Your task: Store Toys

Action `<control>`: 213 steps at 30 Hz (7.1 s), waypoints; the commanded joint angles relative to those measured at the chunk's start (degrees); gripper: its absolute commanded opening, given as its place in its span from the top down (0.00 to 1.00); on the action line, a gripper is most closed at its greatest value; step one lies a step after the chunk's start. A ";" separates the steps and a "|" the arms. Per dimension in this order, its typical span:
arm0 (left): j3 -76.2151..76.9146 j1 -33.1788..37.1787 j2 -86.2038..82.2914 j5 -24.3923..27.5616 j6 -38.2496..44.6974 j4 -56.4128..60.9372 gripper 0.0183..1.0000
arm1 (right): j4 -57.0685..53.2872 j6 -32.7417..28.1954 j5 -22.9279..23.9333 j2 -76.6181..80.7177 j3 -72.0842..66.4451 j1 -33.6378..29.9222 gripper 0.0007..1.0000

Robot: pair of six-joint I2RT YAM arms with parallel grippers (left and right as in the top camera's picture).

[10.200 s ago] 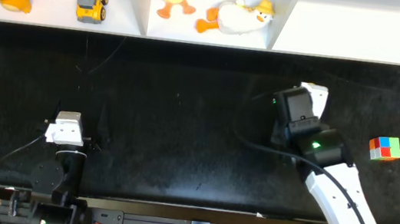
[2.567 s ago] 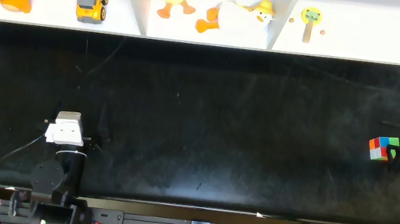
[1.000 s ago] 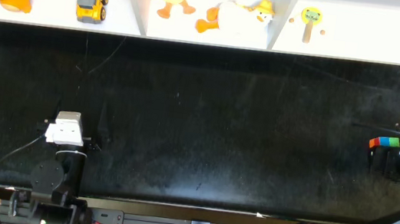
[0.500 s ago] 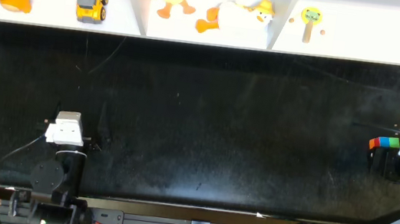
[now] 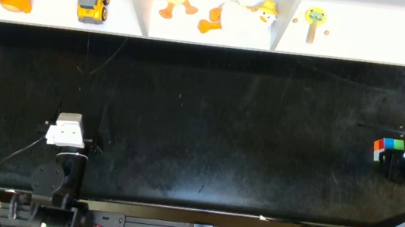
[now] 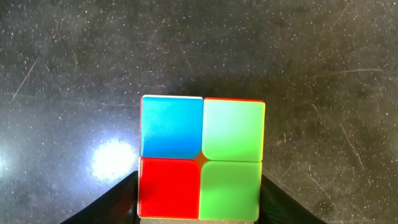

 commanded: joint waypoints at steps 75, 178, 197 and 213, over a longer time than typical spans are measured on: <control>-0.07 -0.15 -0.55 -0.07 1.11 -0.13 0.00 | 26.84 26.01 -2.12 10.75 22.10 25.83 0.65; -0.04 -0.15 -0.55 -0.07 1.11 -0.13 0.00 | 44.33 49.05 17.81 -50.84 -36.06 59.63 0.00; -0.04 -0.15 -0.55 -0.07 1.11 -0.13 0.00 | 49.18 57.07 17.59 -75.95 -54.47 59.47 0.00; -0.04 -0.15 -0.55 -0.07 1.11 -0.13 0.00 | 36.72 57.07 17.57 -82.90 -54.47 53.88 0.00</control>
